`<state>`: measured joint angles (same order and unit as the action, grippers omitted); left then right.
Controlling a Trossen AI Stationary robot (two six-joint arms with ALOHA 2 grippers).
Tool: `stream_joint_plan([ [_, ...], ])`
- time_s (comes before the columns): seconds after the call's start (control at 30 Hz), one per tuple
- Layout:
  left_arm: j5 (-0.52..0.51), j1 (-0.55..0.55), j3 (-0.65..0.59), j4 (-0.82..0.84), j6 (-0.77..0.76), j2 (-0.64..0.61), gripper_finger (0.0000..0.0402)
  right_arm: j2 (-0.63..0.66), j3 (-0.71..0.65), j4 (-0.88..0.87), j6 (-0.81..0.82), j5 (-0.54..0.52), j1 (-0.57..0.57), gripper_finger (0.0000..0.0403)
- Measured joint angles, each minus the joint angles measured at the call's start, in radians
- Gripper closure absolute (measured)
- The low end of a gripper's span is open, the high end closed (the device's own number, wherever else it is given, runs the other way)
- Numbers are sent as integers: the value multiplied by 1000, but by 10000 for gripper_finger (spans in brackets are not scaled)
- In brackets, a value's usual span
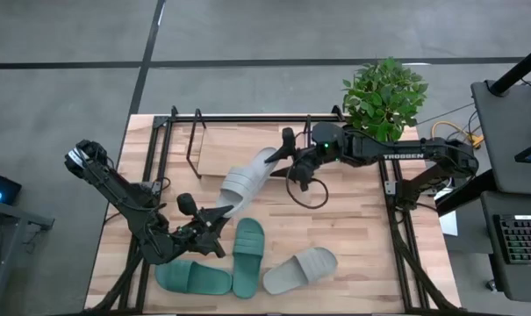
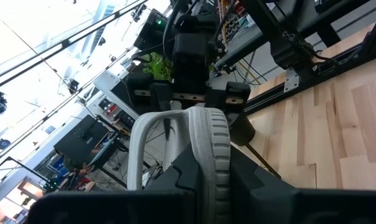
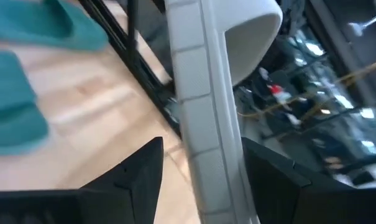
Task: Pick and place slides into the shelf
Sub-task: Put the right grey slide on the shelf
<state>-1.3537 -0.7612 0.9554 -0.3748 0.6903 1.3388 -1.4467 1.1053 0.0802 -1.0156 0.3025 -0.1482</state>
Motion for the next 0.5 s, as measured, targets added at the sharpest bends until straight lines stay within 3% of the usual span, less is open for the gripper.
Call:
stream_joint_plan([
  [0.2,-42,0,0,0,3,0,389,0,26,-12,48,-193,7,205],
  [0.5,-97,0,0,0,2,0,389,0,145,-240,144,-253,7,207],
])
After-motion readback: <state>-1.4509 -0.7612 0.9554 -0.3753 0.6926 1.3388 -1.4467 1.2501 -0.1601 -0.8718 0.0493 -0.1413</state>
